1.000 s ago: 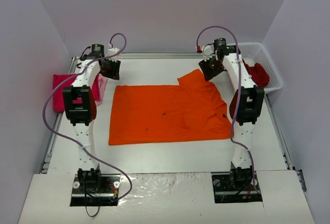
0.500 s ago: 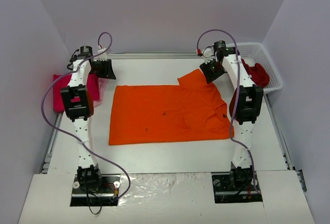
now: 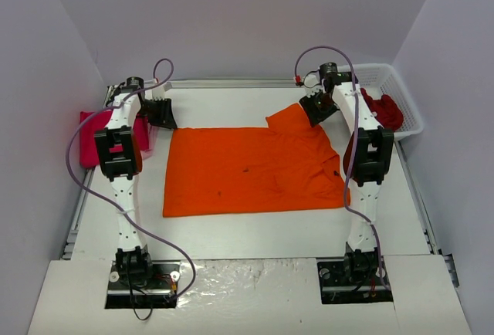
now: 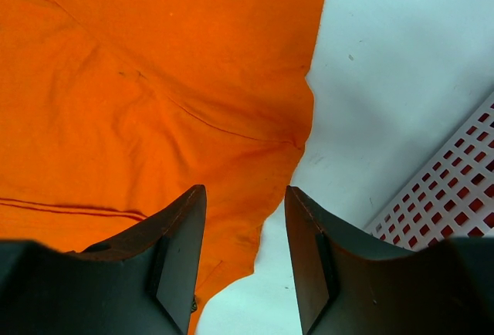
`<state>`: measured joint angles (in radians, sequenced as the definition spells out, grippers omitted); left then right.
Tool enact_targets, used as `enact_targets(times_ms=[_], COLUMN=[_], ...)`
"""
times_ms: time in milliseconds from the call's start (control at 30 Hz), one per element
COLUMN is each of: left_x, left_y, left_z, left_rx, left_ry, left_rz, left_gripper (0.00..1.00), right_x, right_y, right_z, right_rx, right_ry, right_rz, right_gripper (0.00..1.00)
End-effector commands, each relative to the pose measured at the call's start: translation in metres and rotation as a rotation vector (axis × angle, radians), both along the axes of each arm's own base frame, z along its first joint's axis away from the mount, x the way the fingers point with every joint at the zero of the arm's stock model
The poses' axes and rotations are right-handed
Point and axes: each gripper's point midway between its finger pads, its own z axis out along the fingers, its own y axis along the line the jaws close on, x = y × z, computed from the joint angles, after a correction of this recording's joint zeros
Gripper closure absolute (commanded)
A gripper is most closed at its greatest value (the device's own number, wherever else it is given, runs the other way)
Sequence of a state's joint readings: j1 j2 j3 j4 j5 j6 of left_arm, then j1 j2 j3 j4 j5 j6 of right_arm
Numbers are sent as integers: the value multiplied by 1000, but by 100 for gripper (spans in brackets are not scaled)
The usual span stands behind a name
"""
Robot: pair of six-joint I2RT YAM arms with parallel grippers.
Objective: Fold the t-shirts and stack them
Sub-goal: Grap the side of the flattened tshirt furthest away from the robot with both arms
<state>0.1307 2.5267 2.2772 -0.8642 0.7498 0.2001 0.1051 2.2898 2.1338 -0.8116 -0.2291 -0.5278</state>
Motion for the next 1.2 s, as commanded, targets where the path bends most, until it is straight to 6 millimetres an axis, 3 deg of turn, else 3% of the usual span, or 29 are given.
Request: enact_targets(times_ms=[0, 533, 767, 900, 1167], left_x=[-3, -26, -34, -38, -38], left_y=[1, -25, -13, -1, 5], left_z=[9, -4, -20, -28, -25], left_rx=[41, 99, 190, 263, 301], left_ry=[-14, 20, 53, 62, 47], left_rz=[-16, -127, -130, -119, -108], left_gripper=[68, 74, 76, 87, 98], right_x=[-8, -11, -13, -11, -1], right_y=[-5, -13, -18, -18, -14], right_z=[-12, -18, -17, -17, -10], right_rx=[-27, -75, -100, -103, -92], right_ry=[47, 61, 61, 58, 25], right_rz=[6, 3, 0, -1, -5], right_gripper=[59, 58, 59, 59, 58])
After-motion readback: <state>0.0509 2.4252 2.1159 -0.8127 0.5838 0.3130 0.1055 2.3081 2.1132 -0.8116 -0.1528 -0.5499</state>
